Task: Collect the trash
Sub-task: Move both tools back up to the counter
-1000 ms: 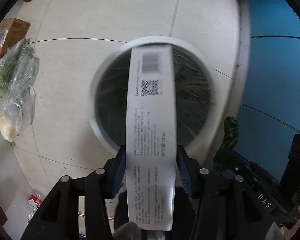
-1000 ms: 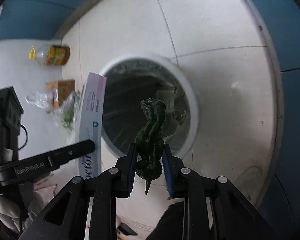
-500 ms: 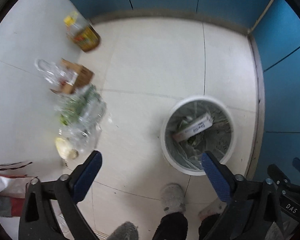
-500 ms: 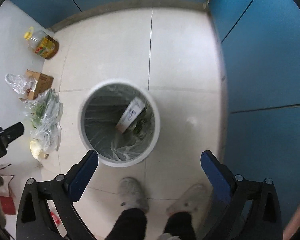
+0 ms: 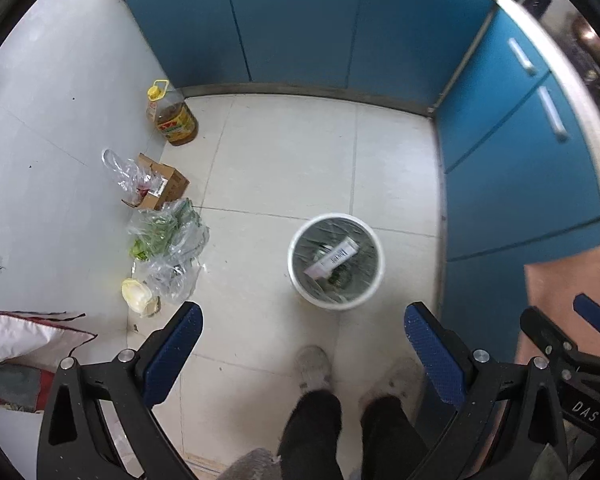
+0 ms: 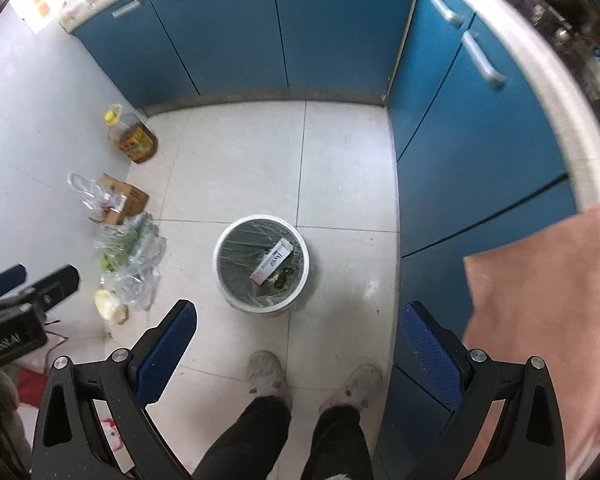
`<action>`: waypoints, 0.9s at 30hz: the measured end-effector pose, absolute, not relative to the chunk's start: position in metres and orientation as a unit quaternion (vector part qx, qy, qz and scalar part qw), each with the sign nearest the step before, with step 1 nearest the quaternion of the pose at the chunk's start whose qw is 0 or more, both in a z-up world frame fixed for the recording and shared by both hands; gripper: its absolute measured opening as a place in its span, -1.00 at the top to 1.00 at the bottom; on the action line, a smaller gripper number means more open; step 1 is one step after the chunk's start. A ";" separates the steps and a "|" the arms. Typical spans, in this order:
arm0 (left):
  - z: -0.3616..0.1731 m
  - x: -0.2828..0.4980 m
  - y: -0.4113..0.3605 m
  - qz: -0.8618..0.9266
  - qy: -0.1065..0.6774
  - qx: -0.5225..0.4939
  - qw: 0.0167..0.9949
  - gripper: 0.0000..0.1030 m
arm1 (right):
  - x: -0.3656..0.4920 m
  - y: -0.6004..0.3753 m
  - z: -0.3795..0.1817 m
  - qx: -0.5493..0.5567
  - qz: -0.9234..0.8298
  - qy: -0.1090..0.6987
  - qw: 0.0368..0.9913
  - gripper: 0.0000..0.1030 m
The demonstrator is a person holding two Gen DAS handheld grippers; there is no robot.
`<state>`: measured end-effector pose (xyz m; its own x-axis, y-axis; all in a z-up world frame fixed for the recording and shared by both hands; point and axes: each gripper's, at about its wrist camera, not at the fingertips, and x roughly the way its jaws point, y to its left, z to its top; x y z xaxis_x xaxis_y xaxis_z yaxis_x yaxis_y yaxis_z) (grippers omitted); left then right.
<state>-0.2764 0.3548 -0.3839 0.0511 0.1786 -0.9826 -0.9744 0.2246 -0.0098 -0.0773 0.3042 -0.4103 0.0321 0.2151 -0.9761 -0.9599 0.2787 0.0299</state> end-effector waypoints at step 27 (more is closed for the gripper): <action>-0.185 -0.152 0.266 0.475 0.444 -0.264 0.712 -1.00 | 0.075 0.111 -0.196 -0.058 0.428 0.578 0.692 -1.00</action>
<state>-0.1520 0.2659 -0.1846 0.1537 0.4414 -0.8841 -0.9115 0.4088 0.0456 0.0753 0.1108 -0.1960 -0.0353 0.5253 -0.8502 -0.6590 0.6273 0.4149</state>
